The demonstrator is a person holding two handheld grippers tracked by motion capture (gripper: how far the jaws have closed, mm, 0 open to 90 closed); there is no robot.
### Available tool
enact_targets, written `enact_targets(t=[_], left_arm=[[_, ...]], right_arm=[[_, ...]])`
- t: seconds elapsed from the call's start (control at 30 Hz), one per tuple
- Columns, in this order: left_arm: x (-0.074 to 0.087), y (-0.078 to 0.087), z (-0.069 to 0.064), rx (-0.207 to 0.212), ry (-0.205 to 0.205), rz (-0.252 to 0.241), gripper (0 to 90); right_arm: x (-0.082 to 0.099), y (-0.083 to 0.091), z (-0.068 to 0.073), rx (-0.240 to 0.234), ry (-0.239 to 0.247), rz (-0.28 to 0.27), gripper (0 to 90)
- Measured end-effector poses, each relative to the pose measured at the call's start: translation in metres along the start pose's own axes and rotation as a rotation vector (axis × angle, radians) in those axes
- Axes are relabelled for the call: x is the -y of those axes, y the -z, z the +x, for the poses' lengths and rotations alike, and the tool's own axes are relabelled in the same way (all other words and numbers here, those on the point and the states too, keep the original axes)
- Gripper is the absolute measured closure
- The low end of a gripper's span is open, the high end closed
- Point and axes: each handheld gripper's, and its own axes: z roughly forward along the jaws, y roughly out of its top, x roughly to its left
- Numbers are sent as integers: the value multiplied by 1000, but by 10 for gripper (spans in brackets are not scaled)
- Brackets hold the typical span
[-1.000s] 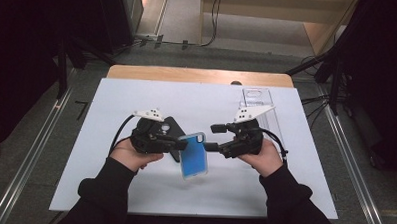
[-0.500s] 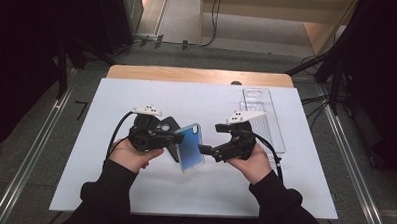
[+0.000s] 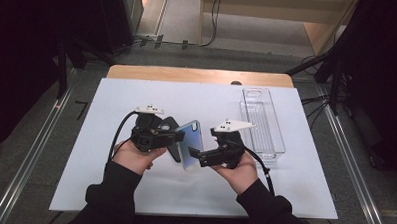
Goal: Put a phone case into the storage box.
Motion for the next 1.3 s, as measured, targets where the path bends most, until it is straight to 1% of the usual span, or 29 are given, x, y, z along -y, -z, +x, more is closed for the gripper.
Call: enact_targets(t=[0.1,0.27,0.33,0.4,0.63,0.67,0.73,0.77,0.8,0.83,1.0,1.03,1.07,1.13,1.17,1.2,1.23,1.3], left_arm=[[0,-2,-2,-1,6,2,806],[0,-4,-5,-2,11,2,806],[1,-4,-7,-3,13,-18,806],[1,-5,-9,-4,11,-25,806],[2,-9,-16,16,8,-21,806],[3,-9,-17,21,8,-29,805],[3,-9,-19,24,5,-29,805],[3,-10,-20,26,4,-31,805],[3,-10,-21,25,1,-32,805],[3,-9,-22,24,-1,-32,805],[2,-9,-20,36,-1,-30,803],[2,-8,-20,40,-2,-40,799],[2,-7,-20,50,-3,-56,764],[1,-3,-20,52,-11,-83,653],[1,-1,-20,53,-10,-92,653],[0,1,-19,58,-8,-99,592],[0,2,-17,64,-3,-95,592],[0,5,-15,69,6,-96,544]], right_arm=[[2,-4,4,13,-18,-17,0],[3,-8,8,26,-16,-19,0],[3,-9,9,33,-17,-15,0],[3,-11,10,38,-17,-14,0],[3,-15,13,53,-17,-19,0],[3,-16,13,53,-18,-18,0],[3,-18,13,53,-21,-16,0],[3,-18,13,52,-19,-15,9],[3,-18,13,50,-14,-15,114],[3,-17,13,49,-8,-20,145],[2,-16,13,50,3,-21,160],[2,-16,13,48,2,-21,162],[2,-15,13,44,0,-19,162],[1,-15,11,39,-3,-13,162],[1,-15,11,39,-3,-13,162],[1,-14,10,43,-2,-12,163],[1,-14,9,44,-5,-13,162],[1,-13,5,47,-7,-12,162]])
